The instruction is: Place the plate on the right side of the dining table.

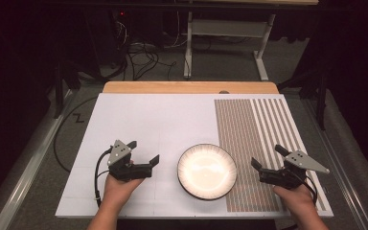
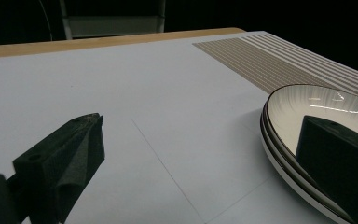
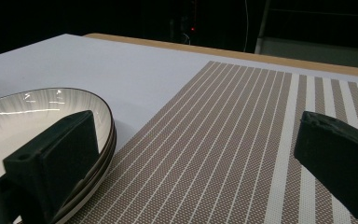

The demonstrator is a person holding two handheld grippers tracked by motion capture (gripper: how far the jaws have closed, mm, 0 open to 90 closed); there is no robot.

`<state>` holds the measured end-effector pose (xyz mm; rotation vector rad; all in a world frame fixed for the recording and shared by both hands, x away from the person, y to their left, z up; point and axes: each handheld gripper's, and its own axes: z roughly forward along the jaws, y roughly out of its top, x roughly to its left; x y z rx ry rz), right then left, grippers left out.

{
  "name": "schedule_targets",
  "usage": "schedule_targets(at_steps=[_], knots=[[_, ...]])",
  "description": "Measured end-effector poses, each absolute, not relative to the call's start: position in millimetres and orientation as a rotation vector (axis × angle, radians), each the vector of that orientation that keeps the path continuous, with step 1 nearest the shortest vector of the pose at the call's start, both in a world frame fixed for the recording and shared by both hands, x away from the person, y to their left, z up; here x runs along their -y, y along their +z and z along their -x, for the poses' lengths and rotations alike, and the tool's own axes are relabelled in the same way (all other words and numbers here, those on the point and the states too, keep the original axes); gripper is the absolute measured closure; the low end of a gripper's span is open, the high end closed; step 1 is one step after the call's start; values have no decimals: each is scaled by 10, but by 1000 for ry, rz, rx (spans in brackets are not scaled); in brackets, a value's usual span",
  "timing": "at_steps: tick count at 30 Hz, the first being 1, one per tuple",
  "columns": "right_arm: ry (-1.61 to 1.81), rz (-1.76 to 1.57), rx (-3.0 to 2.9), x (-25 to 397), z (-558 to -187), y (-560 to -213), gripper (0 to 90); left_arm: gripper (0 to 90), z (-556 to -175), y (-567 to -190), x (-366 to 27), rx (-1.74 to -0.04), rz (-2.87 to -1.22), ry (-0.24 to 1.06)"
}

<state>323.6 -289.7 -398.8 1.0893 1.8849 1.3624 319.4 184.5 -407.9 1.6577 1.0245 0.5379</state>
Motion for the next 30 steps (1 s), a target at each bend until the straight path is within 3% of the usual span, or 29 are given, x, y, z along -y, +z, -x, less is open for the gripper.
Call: schedule_targets(at_steps=[30], knots=[[1348, -1059, -1922, 2858, -3233, -4000, 12, 19, -3186, -4069, -1859, -1020, -1637, 546]])
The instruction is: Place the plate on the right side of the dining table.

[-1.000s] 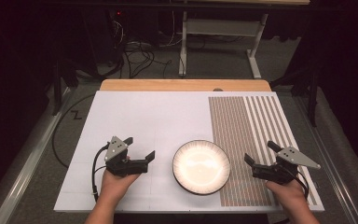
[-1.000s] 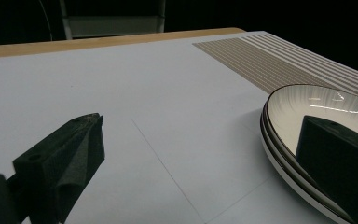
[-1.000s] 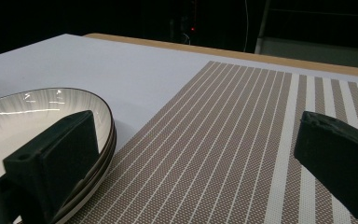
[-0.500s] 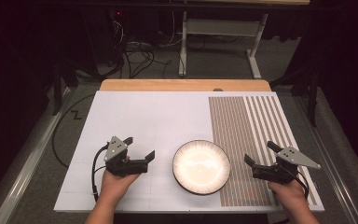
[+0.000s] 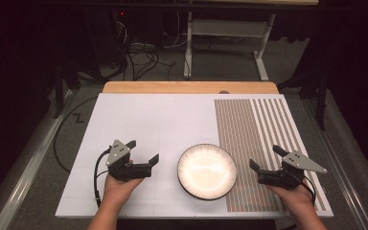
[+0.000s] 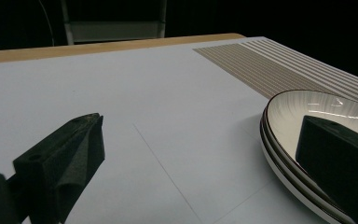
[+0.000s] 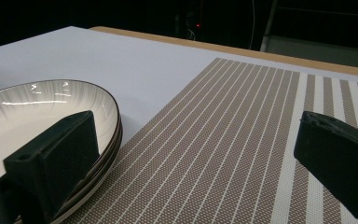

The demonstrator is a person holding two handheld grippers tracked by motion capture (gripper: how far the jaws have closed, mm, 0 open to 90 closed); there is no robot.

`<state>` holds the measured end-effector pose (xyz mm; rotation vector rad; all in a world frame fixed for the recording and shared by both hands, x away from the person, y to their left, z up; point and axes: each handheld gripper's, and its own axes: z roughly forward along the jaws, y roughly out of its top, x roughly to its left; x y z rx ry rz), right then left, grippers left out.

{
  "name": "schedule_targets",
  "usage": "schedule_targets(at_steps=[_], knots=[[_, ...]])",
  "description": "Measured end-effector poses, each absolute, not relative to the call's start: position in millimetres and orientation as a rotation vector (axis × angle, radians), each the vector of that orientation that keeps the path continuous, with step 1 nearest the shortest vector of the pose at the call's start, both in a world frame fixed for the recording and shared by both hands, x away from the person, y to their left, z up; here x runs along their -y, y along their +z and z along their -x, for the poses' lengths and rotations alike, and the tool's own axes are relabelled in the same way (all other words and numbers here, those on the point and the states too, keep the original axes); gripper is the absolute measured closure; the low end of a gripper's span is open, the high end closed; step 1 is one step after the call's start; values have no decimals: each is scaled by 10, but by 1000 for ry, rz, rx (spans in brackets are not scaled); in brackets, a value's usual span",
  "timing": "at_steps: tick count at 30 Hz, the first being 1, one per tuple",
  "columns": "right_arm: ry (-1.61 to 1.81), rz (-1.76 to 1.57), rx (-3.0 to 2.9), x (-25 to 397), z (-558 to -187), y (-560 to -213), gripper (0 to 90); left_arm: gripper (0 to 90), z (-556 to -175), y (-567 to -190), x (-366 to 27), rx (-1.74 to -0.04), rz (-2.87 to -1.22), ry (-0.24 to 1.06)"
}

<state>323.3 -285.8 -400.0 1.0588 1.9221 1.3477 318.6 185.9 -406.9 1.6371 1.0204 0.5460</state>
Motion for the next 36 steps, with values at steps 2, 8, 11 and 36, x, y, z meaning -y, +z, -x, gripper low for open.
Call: schedule_targets(at_steps=[2, 8, 11, 36], knots=[[1339, -1055, -1929, 2845, -3234, -3998, 12, 19, -3186, -4069, -1857, -1019, -1637, 549], [1329, -1035, -1946, 2768, -3243, -3990, 16, 20, -3182, -4072, -1828, -1008, -1644, 552], [1327, -1028, -1953, 2720, -3246, -3978, 16, 20, -3178, -4070, -1824, -1004, -1642, 555], [1312, -949, -2111, 2371, -3263, -3931, 459, 29, -3135, -4050, -1827, -988, -1636, 574]])
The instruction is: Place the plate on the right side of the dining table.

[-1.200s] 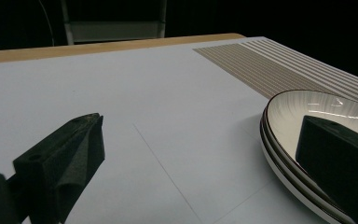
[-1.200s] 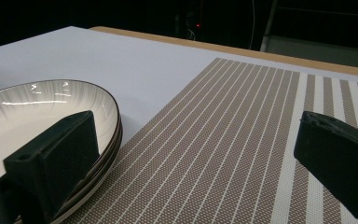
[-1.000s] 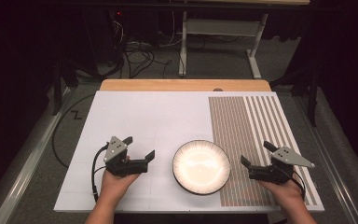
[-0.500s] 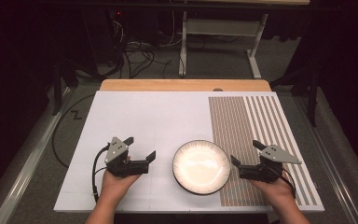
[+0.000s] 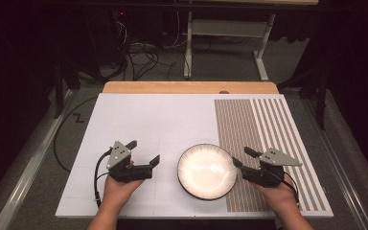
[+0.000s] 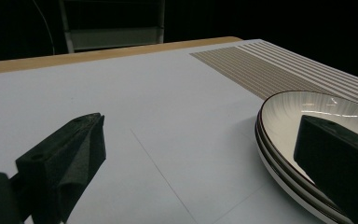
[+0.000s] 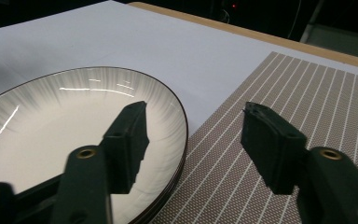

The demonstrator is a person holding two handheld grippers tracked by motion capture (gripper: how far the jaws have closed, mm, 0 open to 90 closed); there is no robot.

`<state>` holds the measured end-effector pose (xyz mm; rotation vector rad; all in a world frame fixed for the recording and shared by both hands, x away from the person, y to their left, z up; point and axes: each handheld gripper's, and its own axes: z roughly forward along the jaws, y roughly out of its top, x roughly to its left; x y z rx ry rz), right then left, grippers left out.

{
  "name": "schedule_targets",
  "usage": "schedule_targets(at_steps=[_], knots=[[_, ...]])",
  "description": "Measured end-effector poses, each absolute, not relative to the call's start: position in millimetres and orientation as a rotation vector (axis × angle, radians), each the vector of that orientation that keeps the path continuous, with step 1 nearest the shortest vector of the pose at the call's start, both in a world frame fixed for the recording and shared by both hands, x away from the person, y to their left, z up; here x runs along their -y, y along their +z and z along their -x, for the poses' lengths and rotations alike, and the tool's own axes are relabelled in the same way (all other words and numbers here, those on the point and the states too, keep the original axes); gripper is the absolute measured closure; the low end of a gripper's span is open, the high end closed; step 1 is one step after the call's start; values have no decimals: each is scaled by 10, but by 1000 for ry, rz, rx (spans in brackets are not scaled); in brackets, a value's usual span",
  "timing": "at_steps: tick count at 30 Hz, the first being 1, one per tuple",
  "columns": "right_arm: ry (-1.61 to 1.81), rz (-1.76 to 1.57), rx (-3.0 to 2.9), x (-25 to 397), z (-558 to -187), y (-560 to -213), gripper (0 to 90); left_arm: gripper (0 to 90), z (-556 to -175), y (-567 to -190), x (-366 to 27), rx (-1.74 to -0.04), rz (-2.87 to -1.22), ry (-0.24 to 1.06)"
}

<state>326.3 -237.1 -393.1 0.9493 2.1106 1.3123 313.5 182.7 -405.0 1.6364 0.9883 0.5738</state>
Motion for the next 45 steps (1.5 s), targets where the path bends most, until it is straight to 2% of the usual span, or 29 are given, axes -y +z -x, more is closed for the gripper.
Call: schedule_targets(at_steps=[1, 6, 9, 20, 45], knots=[[1312, -949, -2111, 2371, -3263, -3931, 459, 28, -3135, -4050, -1827, -988, -1636, 574], [1321, -929, -2141, 2395, -3266, -3922, 624, 28, -3119, -4048, -1840, -988, -1638, 575], [1334, -952, -2172, 2440, -3291, -3907, 693, 28, -3110, -4047, -1853, -988, -1632, 576], [1306, -996, -2258, 2499, -3315, -3923, 899, 28, -3067, -4057, -1916, -995, -1625, 575], [1135, -900, -2439, 2404, -3257, -3969, 900, 15, -2974, -4126, -2035, -995, -1638, 575]])
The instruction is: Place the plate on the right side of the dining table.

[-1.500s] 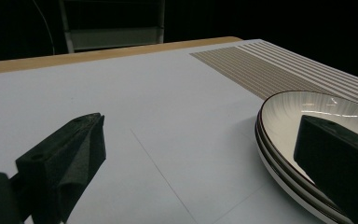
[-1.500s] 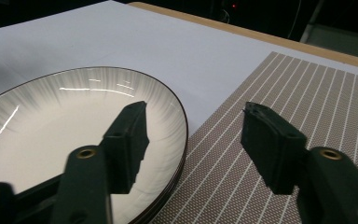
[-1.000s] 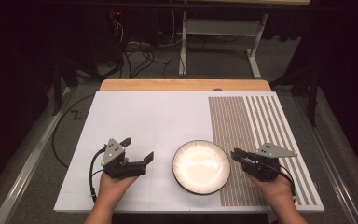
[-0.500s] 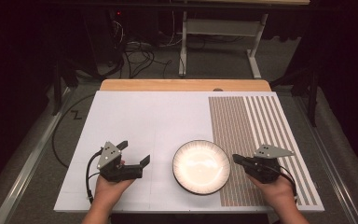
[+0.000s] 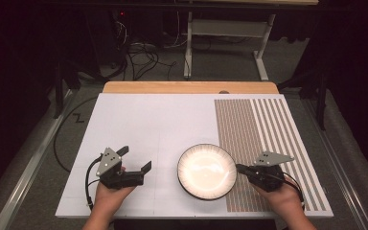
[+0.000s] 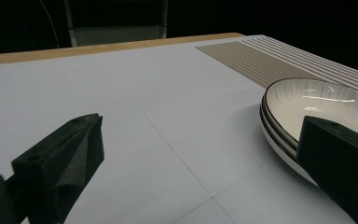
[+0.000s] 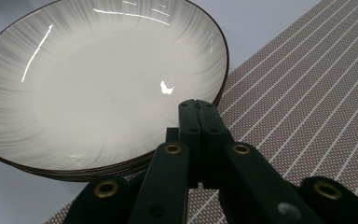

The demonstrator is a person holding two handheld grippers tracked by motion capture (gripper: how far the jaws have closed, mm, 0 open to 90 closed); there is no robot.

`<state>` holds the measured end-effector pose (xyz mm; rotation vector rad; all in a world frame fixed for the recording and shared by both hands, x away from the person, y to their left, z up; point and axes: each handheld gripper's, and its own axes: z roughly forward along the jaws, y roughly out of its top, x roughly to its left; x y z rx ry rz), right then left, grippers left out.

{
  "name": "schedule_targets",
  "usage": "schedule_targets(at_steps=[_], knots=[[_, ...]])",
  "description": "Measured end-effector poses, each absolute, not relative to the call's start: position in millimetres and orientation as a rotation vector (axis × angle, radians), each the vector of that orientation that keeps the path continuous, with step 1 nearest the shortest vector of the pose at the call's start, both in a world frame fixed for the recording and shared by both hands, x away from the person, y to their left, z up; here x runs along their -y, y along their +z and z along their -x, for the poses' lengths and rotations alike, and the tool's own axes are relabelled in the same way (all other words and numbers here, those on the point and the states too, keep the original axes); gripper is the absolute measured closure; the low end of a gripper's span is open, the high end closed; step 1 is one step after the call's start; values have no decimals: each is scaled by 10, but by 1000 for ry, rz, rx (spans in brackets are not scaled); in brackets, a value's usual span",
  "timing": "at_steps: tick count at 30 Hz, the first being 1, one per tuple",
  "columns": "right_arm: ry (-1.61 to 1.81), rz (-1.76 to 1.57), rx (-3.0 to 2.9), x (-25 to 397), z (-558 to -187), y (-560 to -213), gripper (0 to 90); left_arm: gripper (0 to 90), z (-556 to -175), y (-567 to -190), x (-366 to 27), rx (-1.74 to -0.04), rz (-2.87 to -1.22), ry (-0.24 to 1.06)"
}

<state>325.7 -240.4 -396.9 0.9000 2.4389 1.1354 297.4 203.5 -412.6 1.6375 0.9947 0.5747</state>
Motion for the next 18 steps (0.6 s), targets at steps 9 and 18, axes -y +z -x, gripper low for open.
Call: schedule_targets(at_steps=[9, 18], knots=[[1049, -851, -2454, 2340, -3226, -3936, 900, 13, -2970, -4108, -2052, -994, -1628, 581], [997, -830, -2458, 2292, -3217, -3920, 900, 13, -2978, -4100, -2064, -993, -1627, 587]])
